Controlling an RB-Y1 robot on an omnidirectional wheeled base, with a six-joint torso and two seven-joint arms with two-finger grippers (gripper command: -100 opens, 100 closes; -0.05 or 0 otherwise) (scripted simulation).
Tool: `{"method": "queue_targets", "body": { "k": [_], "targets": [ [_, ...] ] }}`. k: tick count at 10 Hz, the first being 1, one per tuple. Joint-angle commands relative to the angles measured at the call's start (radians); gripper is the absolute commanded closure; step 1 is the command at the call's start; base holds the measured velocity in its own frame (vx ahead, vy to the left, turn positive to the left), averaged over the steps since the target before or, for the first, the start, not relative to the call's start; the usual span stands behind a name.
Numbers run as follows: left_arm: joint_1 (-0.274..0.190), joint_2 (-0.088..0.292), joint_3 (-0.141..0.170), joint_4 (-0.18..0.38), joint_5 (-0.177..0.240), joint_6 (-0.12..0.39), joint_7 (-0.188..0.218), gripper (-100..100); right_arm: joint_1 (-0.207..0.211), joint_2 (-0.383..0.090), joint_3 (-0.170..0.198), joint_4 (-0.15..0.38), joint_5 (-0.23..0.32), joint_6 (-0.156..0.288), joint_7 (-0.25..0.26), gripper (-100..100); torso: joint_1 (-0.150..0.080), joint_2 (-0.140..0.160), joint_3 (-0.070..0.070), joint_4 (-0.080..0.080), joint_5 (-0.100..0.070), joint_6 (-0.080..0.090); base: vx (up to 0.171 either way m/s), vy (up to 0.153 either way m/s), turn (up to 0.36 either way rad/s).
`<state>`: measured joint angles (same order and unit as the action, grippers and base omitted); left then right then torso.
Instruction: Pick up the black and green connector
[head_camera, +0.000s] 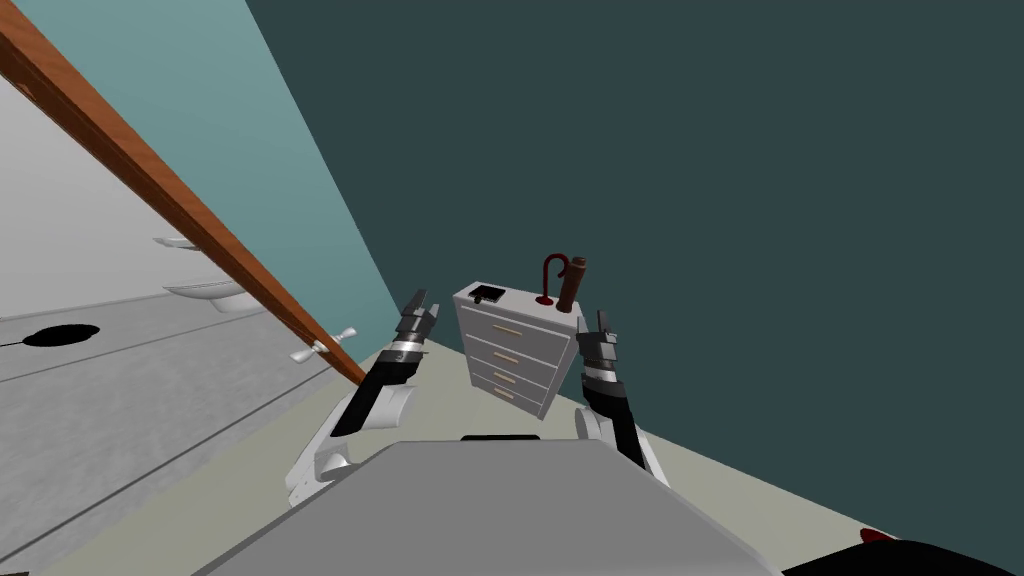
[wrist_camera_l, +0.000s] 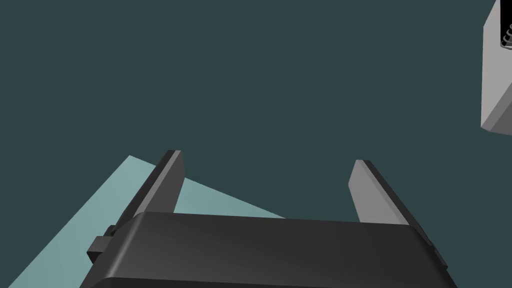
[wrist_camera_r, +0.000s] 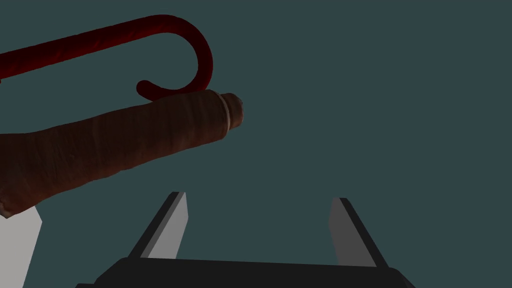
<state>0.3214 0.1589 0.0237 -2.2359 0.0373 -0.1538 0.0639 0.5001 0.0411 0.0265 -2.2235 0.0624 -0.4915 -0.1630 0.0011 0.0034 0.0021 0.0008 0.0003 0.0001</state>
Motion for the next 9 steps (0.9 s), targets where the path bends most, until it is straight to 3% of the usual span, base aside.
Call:
{"method": "queue_targets", "body": {
  "k": [1,4,5,7,8,9],
  "targets": [
    [-0.04,0.008,0.0,0.007,0.013,0.05,-0.014,-100,0.0,0.0,0.0,0.0,0.0,0.0,0.0,0,0.0,0.0,0.0,0.0,0.0,0.0,-0.058,0.025,0.096],
    [-0.076,0.015,0.001,0.012,0.026,0.134,-0.025,-100,0.0,0.0,0.0,0.0,0.0,0.0,0.0,0,0.0,0.0,0.0,0.0,0.0,0.0,-0.053,0.025,0.055],
    [-0.114,0.02,0.002,0.018,0.038,0.163,-0.035,-100,0.0,0.0,0.0,0.0,0.0,0.0,0.0,0,0.0,0.0,0.0,0.0,0.0,0.0,-0.067,0.032,0.077],
    [-0.114,0.02,0.002,0.018,0.038,0.207,-0.035,-100,0.0,0.0,0.0,0.0,0.0,0.0,0.0,0,0.0,0.0,0.0,0.0,0.0,0.0,-0.038,0.016,0.013],
    [-0.154,0.023,0.003,0.026,0.05,0.244,-0.045,-100,0.0,0.0,0.0,0.0,0.0,0.0,0.0,0,-0.001,-0.001,-0.001,0.0,0.0,0.0,-0.033,0.009,0.09],
    [-0.154,0.023,0.003,0.026,0.05,0.272,-0.045,-100,0.0,0.0,0.0,0.0,0.0,0.0,0.0,0,-0.001,-0.001,-0.001,0.0,0.0,0.0,-0.036,0.012,0.041]
  ]
}}
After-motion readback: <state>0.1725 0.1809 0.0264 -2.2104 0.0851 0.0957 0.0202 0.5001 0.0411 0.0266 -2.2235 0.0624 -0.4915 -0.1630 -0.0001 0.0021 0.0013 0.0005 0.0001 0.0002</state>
